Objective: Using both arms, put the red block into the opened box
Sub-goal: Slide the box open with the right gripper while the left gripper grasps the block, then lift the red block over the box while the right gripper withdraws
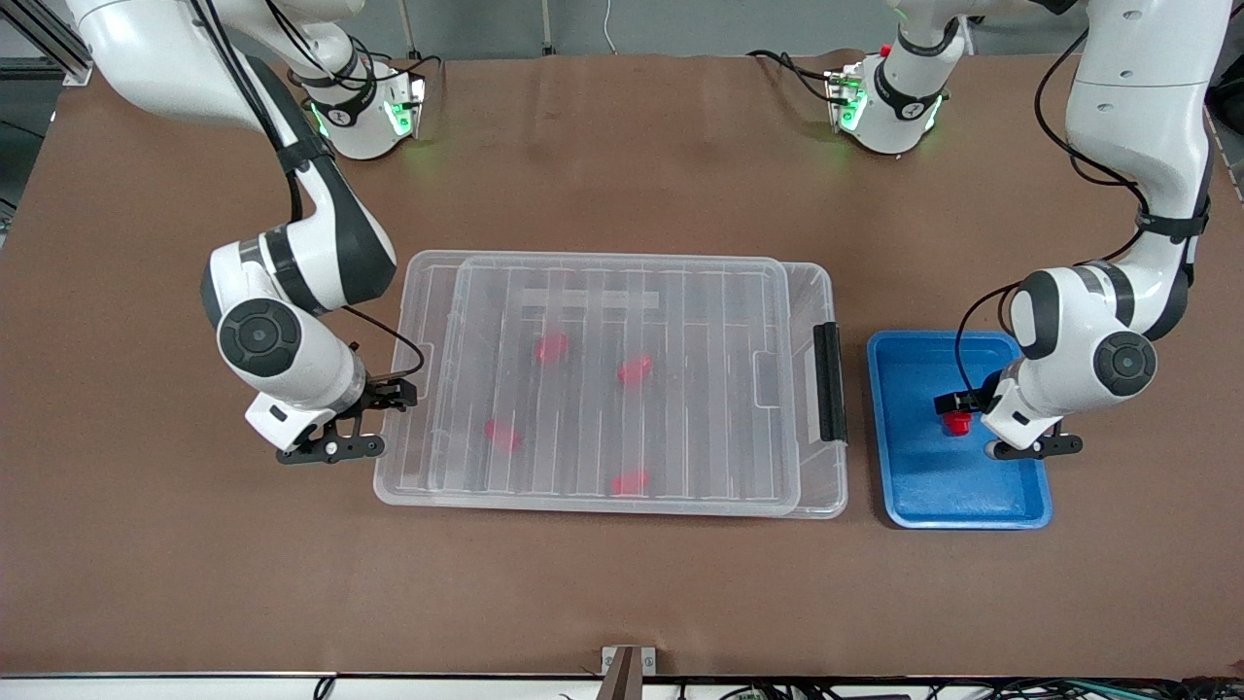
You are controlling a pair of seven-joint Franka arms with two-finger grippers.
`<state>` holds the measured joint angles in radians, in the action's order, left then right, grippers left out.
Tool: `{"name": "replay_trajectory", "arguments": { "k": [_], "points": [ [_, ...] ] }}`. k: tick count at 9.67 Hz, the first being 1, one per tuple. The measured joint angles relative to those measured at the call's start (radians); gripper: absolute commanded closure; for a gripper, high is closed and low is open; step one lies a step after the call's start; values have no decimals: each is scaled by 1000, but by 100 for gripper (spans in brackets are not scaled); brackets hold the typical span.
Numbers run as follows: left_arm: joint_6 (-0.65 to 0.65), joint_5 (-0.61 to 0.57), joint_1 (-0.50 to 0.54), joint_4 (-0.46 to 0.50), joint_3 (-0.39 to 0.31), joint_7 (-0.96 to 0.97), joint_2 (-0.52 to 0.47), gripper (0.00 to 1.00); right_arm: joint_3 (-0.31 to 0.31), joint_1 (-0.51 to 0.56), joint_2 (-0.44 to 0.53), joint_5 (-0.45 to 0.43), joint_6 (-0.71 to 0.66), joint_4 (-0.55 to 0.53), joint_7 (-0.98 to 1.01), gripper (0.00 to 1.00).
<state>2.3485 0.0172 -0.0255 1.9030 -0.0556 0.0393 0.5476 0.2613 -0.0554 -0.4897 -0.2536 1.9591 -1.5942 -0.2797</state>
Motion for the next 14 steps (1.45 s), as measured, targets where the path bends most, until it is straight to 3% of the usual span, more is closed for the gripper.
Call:
{"name": "replay_trajectory", "arguments": {
  "k": [4,5,9,11,14],
  "points": [
    [47,2,-9,-6,2,42,33,87,-5,90,0,-4,-7,0,130,0],
    [48,2,-10,-8,2,47,37,100,-9,112,0,-4,-7,0,163,0],
    [2,2,-8,-27,1,44,17,100,-60,149,0,-5,-17,4,286,0],
    [-89,2,-9,-64,17,42,-72,100,-93,151,0,-5,-18,6,345,0],
    [-185,2,-15,-104,148,57,-191,99,-97,150,1,-3,-41,26,357,0]
  ]
}}
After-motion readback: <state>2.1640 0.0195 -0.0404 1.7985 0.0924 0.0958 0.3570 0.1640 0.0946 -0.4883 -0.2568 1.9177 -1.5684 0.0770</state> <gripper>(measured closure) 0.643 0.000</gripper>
